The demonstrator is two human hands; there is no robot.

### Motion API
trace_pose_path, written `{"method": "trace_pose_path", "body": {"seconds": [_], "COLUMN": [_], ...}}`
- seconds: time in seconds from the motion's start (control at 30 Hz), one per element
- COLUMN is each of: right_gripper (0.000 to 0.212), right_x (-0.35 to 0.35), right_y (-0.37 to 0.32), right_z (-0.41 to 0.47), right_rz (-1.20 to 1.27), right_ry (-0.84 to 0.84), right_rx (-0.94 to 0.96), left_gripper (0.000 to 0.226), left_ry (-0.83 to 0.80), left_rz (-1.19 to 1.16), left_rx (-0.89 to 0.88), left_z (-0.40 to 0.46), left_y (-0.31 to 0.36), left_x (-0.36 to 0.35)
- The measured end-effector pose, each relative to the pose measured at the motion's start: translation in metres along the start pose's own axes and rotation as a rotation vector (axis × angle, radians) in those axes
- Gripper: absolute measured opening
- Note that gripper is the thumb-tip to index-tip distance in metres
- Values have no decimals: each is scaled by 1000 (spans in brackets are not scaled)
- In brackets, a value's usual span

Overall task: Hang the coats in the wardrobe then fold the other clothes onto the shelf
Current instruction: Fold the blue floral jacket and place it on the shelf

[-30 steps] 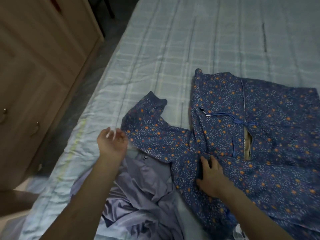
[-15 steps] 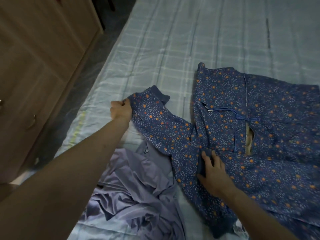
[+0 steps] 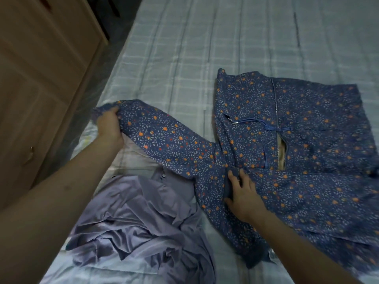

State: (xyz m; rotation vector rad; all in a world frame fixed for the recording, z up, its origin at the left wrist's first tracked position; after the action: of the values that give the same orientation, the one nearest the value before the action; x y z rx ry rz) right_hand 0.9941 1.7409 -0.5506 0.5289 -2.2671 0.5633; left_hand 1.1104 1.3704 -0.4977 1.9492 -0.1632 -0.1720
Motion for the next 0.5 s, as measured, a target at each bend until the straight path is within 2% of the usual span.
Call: {"method": "trace_pose_path", "body": {"seconds": [0.03, 0.07, 0.13, 0.17, 0.2, 0.23, 0.3, 0.33, 0.37, 0.4, 0.43, 0.5], "right_gripper": [83, 83, 81, 75, 63, 49, 29, 32, 45, 60, 67, 61], "right_x": [1, 3, 13, 24, 39, 55, 91, 111, 129, 143, 153, 162], "right_y": [1, 3, 3, 0, -3, -6, -12, -16, -17, -15, -9, 7], "right_z": [1, 2, 5, 5, 4, -1, -22, -36, -50, -62, -70, -85], "right_rz": [-9, -17, -3, 81, 239, 449, 982, 1246, 1470, 1570, 1543, 1377], "right_ry": [-25, -71, -185, -184, -93, 72, 328, 371, 361, 380, 457, 647], "right_rx": [-3, -20, -71, -82, -76, -58, -6, 52, 137, 208, 246, 153], "left_gripper": [44, 48, 43, 38, 36, 35, 28, 24, 25, 33, 44, 56], "left_ry": [112, 147, 69, 4, -45, -119, -336, -470, -590, -706, -820, -962], "left_rz": [71, 107, 143, 190, 273, 385, 647, 836, 1045, 1164, 1237, 1303], "left_rx": [-106, -199, -394, -482, -566, -661, -778, -809, -890, -1024, -1153, -1284], "left_z": [-3, -10, -47, -68, -90, -115, -161, -187, -213, -235, -257, -288], "left_y": [3, 6, 18, 21, 25, 27, 24, 20, 14, 5, -6, -33], "left_x": [1, -3, -27, -42, -58, -74, -104, -117, -130, -141, -150, -163]}}
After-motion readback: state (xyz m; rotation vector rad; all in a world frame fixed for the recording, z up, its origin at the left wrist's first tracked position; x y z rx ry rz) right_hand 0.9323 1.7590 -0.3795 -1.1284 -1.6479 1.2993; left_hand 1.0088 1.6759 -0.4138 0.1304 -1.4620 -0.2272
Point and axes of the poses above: each hand's wrist, its own z-axis towards the middle knuckle, its own x-axis out of the back of the hand, y = z × x, the point moved 1 cm from there along z, towards the middle knuckle, and after that the axes turned 3 degrees about -x, right-handed, at the moved point
